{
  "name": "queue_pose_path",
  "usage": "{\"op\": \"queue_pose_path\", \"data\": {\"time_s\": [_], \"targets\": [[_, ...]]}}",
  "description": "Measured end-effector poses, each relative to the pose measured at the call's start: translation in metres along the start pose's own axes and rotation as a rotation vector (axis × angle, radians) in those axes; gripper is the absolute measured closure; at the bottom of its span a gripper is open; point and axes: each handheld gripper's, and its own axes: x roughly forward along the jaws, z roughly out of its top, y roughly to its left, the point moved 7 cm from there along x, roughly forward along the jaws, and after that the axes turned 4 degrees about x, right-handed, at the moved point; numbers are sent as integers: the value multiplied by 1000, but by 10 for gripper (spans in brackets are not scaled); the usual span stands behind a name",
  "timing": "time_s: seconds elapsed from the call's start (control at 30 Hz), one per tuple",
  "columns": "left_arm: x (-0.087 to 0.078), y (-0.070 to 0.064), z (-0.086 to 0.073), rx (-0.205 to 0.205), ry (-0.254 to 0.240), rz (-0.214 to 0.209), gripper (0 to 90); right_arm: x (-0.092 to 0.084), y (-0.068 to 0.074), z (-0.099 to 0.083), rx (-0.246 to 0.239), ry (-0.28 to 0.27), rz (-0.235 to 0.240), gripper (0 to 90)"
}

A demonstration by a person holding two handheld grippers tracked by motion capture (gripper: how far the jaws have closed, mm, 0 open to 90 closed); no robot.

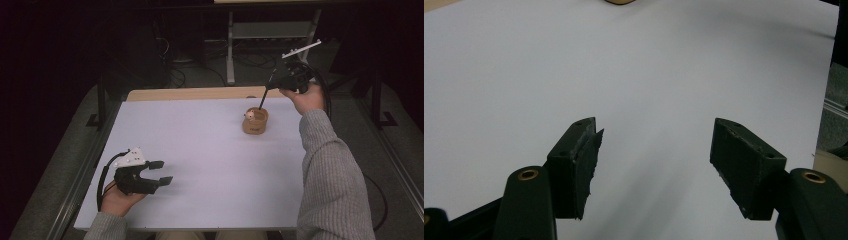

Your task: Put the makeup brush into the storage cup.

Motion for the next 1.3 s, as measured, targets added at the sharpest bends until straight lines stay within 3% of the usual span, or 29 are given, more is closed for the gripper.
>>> {"op": "queue_pose_path", "data": {"time_s": [1.3], "targets": [[0,1,0,-1,-5,-1,344,20,-9,-27,35,21,-12,830]]}}
